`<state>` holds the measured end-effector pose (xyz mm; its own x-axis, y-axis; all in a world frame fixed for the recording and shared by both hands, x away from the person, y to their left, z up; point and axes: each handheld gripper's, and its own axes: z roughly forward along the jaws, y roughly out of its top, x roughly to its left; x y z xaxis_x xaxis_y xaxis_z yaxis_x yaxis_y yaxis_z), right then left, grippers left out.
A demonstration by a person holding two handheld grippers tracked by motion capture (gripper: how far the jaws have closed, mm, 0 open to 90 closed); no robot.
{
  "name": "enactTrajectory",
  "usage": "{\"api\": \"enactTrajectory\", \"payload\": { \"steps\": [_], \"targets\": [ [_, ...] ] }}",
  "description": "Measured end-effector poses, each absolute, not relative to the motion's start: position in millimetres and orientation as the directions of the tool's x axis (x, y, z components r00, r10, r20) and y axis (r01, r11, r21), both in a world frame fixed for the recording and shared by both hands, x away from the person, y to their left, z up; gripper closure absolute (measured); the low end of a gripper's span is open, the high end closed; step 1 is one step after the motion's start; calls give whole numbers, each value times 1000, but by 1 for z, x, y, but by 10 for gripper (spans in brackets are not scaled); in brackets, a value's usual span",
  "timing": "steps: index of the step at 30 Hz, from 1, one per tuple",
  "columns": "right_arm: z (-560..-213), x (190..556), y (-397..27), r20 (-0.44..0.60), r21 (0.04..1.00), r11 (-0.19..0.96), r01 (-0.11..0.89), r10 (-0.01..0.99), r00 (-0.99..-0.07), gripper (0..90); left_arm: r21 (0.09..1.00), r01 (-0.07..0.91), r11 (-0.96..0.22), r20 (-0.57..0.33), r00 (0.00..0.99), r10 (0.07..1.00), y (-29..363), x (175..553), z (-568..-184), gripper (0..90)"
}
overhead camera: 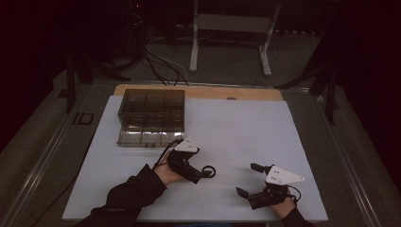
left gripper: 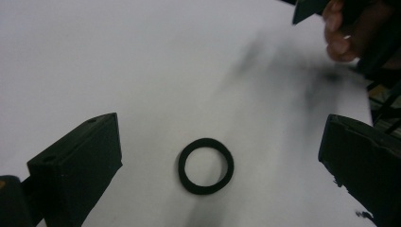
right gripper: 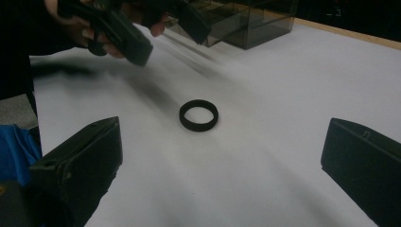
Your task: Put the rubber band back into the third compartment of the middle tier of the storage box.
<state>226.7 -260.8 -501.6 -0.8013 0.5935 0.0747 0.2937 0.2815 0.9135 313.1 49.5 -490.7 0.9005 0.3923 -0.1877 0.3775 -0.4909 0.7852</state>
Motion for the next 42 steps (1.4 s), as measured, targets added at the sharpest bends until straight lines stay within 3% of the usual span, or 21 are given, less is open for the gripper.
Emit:
{"api": "enactTrajectory", "payload": {
  "steps": [12,18,19,20,24,26,35,42],
  "targets": [
    [-502,226,-260,73,911,289,294,589,-805,0,758,351,-549,-132,908,398,37,304,-506,17],
    [-502,226,-260,74,910,291,295,586,-807,0,755,342,-560,-123,912,391,35,303,-512,78],
    [-502,226,-260,73,910,292,295,586,-807,0,759,338,-556,-122,913,389,35,303,-513,95],
    [-502,226,-260,73,910,293,295,586,-807,0,760,338,-555,-124,914,386,36,304,-514,170],
    [-502,226,-260,75,909,292,296,586,-807,0,752,330,-570,-110,916,386,34,303,-519,194],
    [-502,226,-260,73,909,293,295,586,-807,0,758,314,-572,-99,922,374,33,301,-520,274],
    [-502,226,-259,73,908,297,296,582,-810,0,750,278,-601,-57,931,359,30,300,-525,434],
    [-502,226,-259,72,907,300,296,582,-810,0,769,294,-567,-33,905,424,36,310,-527,534]
  ]
}}
